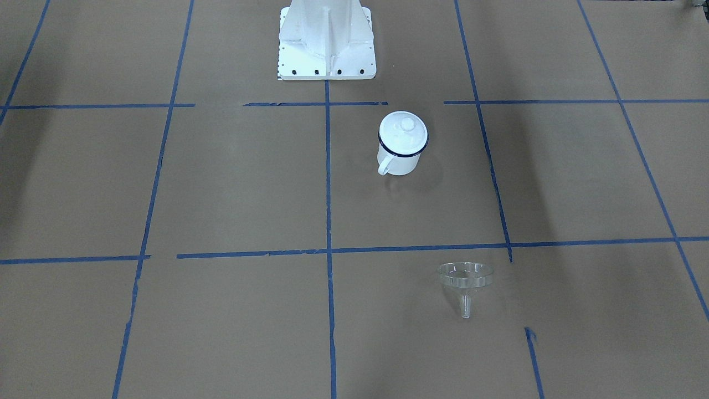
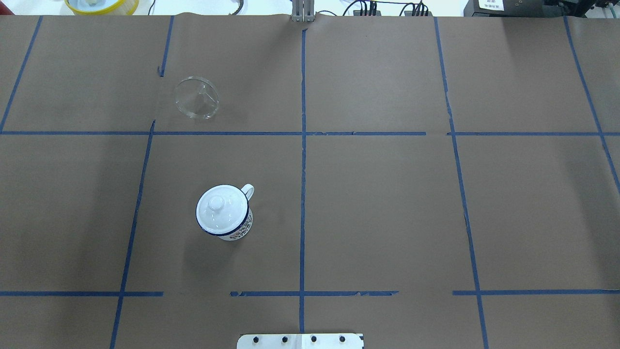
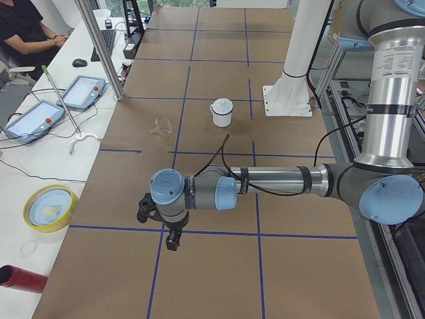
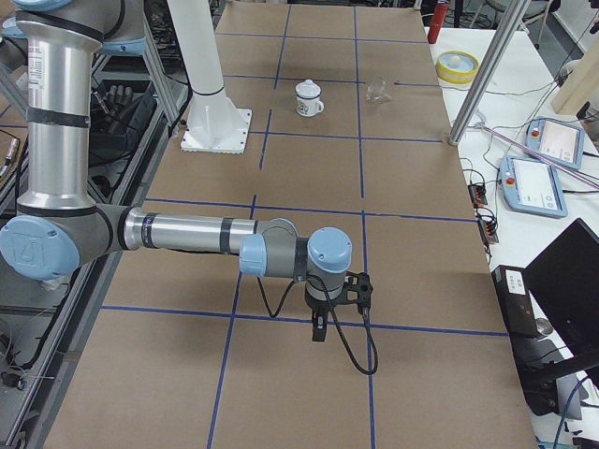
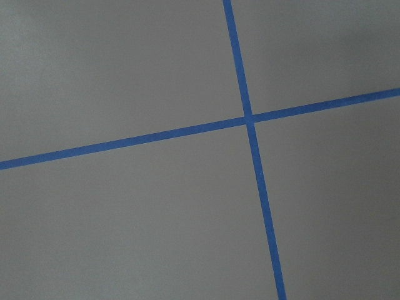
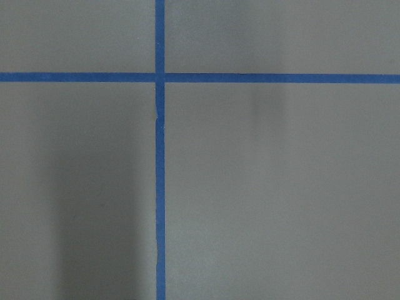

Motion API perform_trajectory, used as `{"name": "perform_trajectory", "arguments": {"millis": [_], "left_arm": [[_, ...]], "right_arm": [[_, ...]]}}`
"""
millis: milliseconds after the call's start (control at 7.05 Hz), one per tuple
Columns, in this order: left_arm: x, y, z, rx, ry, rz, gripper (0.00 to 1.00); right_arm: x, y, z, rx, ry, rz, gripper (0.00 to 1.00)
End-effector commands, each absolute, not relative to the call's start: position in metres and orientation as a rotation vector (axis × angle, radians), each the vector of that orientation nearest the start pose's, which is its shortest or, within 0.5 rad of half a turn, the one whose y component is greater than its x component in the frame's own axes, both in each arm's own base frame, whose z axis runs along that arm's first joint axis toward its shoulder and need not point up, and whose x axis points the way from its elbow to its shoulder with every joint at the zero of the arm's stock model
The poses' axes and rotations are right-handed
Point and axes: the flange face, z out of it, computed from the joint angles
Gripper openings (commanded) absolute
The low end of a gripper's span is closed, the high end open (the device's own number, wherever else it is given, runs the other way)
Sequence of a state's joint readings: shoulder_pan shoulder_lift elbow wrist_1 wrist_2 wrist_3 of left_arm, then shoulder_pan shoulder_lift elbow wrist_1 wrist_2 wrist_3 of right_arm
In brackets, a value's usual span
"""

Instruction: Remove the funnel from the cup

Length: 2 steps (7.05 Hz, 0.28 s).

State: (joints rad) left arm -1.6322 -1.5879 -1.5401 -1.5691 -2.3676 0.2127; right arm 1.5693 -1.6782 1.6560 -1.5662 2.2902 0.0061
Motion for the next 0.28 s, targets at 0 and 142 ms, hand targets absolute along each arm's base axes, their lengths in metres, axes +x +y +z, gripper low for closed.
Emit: {"name": "perform_trajectory", "arguments": {"millis": [0,142], "left_arm": [[-0.0926,-0.4934,0.6631,0.096,0.791,0.136,1.0],[-0.0927,-0.4936,0.6624,0.099,0.789,0.137,1.0]], "right_arm": [[0.067,-0.445,0.6708,-0.02,-0.719,0.011,1.0],[0.067,-0.445,0.6708,-0.02,-0.719,0.011,1.0]]}}
